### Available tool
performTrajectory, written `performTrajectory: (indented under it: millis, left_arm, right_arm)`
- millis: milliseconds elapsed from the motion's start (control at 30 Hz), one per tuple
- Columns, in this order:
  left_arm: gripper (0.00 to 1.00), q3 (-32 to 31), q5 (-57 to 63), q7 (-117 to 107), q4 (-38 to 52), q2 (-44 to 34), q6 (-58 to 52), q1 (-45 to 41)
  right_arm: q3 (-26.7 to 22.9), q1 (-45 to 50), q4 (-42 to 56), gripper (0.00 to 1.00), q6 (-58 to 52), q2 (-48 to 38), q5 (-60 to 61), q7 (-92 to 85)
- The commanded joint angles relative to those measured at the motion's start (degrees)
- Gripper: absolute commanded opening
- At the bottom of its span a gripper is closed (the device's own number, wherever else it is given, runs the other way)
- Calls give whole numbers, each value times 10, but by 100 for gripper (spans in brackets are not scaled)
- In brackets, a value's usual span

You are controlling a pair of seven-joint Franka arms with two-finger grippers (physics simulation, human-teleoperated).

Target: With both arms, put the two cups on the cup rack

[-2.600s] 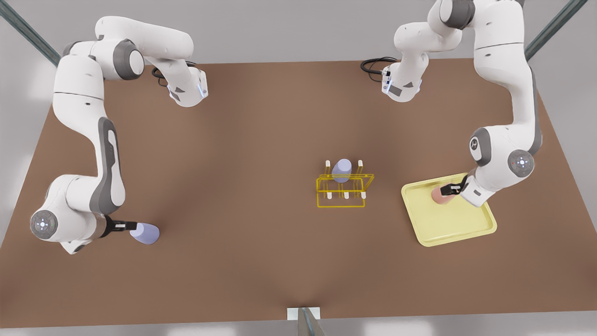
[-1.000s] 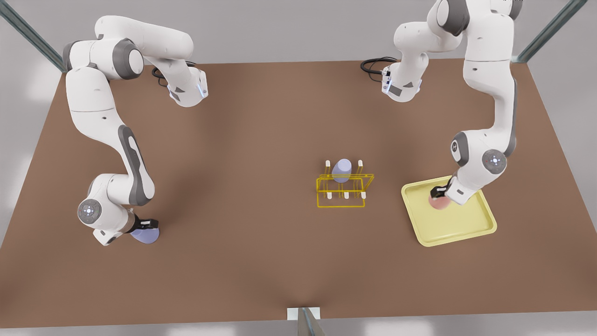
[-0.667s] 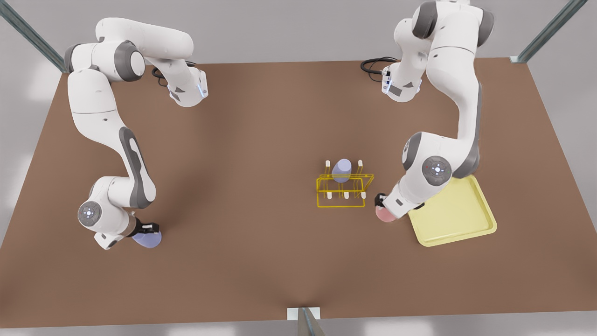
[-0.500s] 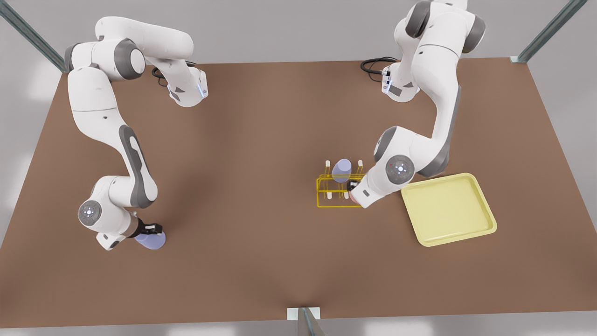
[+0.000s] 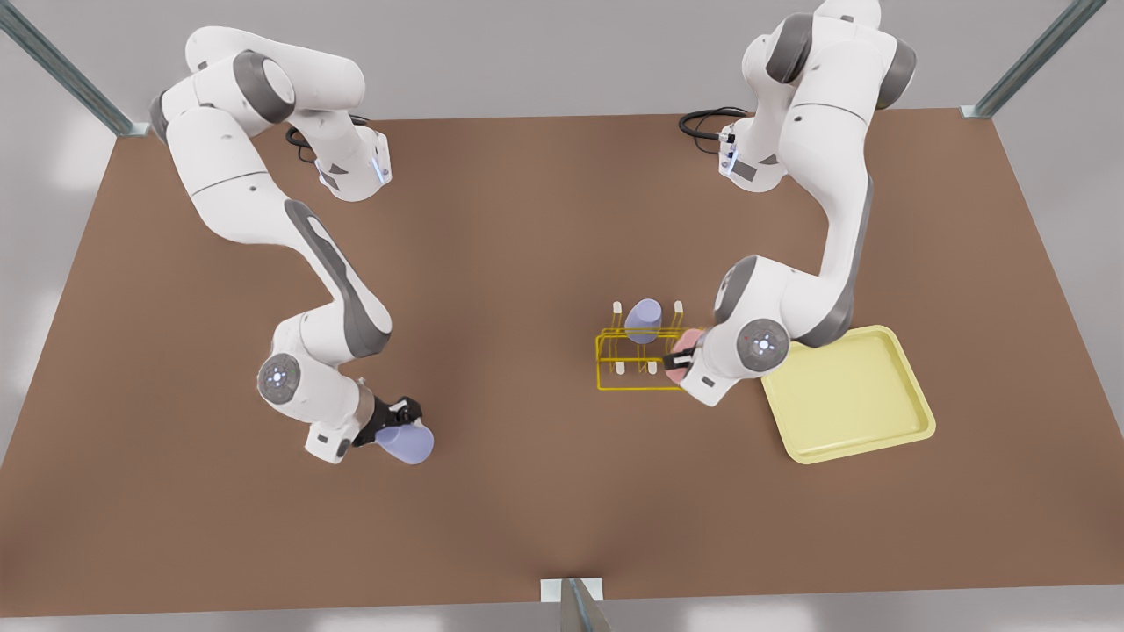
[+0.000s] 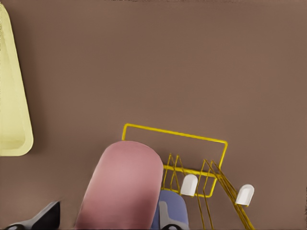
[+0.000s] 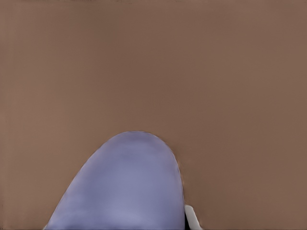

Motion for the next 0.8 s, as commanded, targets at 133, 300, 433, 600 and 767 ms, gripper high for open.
performTrajectory:
  millis: [133,300,433,600,767]
  left_arm:
    - [100,0,3,-95,18,-23,-39,15]
    - [100,3,80,235,138,-62,-253,144]
    - [100,1,82,377,-27,-200,-146,148]
    - [100,1,81,376,-11,-180,-183,151]
    - [100,1,78,376,-7,-171,-184,150]
  right_arm:
    - [2,81,39,79,3,4,0,15]
    - [2,143,87,79,3,7,11,17]
    - [1,192,158,79,2,49,14,52]
    - [2,225,188,79,3,63,16,53]
    - [2,261,190,79,4,69,15,55]
